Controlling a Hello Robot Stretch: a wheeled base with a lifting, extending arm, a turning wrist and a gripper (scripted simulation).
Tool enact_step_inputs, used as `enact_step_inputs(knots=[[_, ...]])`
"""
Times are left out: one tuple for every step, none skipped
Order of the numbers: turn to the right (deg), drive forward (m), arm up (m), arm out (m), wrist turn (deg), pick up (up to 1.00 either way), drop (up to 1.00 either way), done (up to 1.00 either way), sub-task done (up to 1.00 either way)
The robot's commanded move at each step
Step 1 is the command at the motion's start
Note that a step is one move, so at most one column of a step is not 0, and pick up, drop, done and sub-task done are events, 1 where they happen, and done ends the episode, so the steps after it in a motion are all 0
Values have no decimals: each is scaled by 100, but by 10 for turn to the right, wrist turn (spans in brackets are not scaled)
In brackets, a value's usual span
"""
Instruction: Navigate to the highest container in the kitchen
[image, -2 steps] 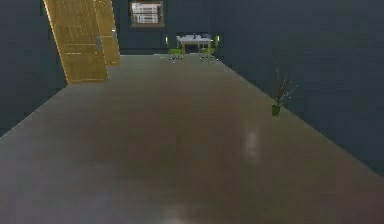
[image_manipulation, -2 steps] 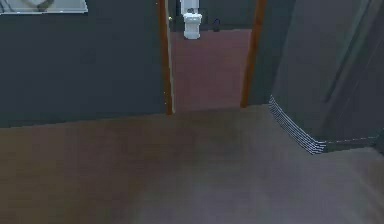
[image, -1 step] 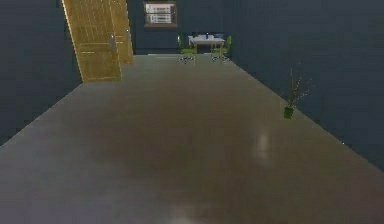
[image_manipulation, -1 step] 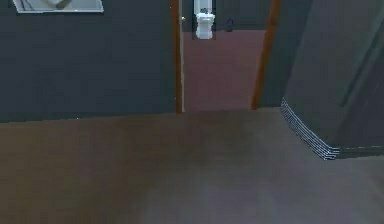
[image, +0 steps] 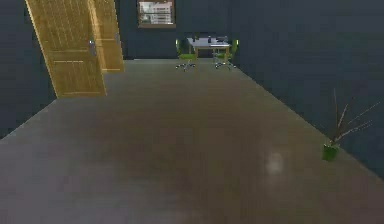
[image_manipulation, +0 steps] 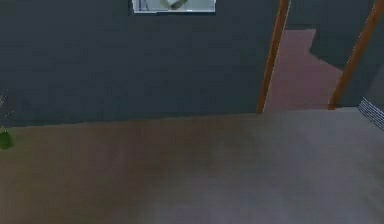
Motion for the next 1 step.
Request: enact_step_inputs(knots=[[0,100,0,0,0,0,0,0,0]])
